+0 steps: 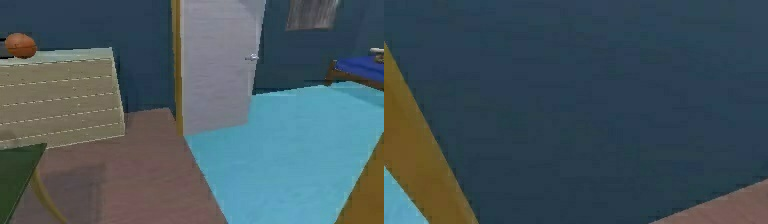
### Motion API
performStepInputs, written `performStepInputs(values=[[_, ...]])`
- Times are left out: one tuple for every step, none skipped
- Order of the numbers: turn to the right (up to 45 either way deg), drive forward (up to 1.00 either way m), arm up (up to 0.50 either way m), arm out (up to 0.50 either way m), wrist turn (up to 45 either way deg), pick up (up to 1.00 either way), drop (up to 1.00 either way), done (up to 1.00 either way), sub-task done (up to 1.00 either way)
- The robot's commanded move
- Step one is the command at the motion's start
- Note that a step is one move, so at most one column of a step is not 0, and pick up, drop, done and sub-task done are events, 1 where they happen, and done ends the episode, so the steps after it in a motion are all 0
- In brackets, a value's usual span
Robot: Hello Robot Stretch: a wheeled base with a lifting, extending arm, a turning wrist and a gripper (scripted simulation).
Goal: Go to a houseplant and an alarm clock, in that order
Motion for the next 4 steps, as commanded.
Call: performStepInputs(values=[[-21.0,0.0,0.0,0.0,0.0,0.0,0.0,0.0,0.0],[0.0,1.0,0.0,0.0,0.0,0.0,0.0,0.0,0.0],[-6.0,0.0,0.0,0.0,0.0,0.0,0.0,0.0,0.0],[0.0,0.4,0.0,0.0,0.0,0.0,0.0,0.0,0.0]])
